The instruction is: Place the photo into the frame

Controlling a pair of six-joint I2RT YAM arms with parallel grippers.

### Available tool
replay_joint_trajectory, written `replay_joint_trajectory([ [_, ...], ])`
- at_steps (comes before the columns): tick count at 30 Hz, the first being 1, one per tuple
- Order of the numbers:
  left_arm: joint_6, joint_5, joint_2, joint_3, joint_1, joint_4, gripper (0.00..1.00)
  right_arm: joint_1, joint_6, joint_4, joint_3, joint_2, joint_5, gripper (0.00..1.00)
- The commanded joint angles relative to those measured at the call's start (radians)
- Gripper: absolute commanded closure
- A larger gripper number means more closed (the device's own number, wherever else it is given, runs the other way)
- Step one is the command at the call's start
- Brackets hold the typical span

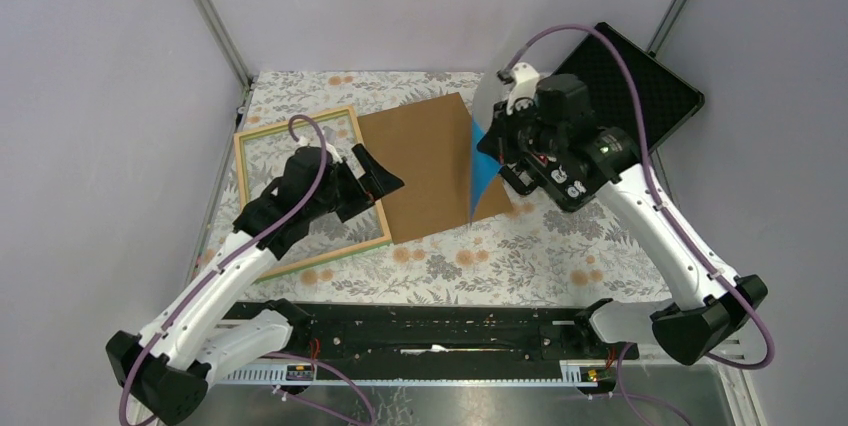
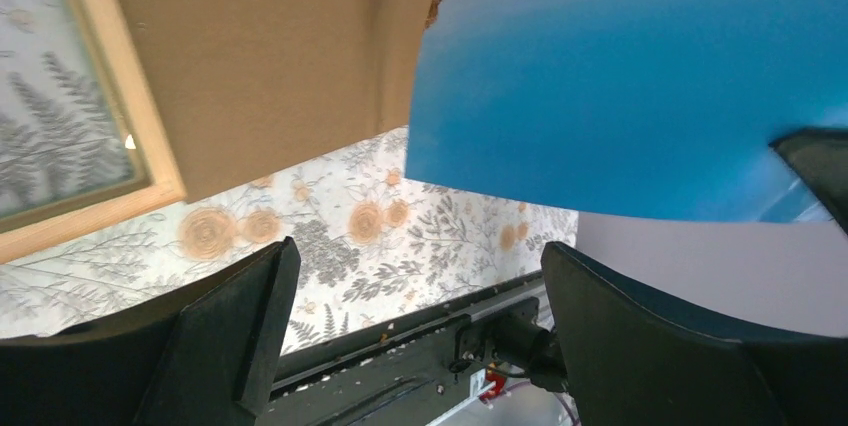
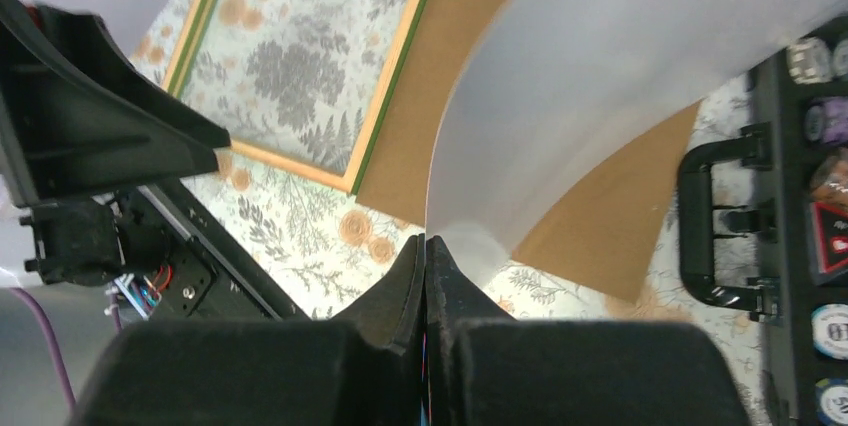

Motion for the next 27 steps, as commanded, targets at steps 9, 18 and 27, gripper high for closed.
replay_joint_trajectory([
  [9, 0.119, -0.242, -0.051, 0.170, 0.074, -0.406, 0.01, 0.318, 0.146, 0.162, -0.150, 0.182, 0.167, 1.00],
  [18, 0.062, -0.012, -0.032, 0.065, 0.196, -0.293, 0.02, 0.339, 0.231, 0.391, -0.284, 0.292, 0.028, 1.00],
  [27, -0.133, 0.078, 0.129, 0.012, 0.204, -0.155, 0.06, 0.344, 0.234, 0.457, -0.340, 0.312, 0.014, 1.00],
])
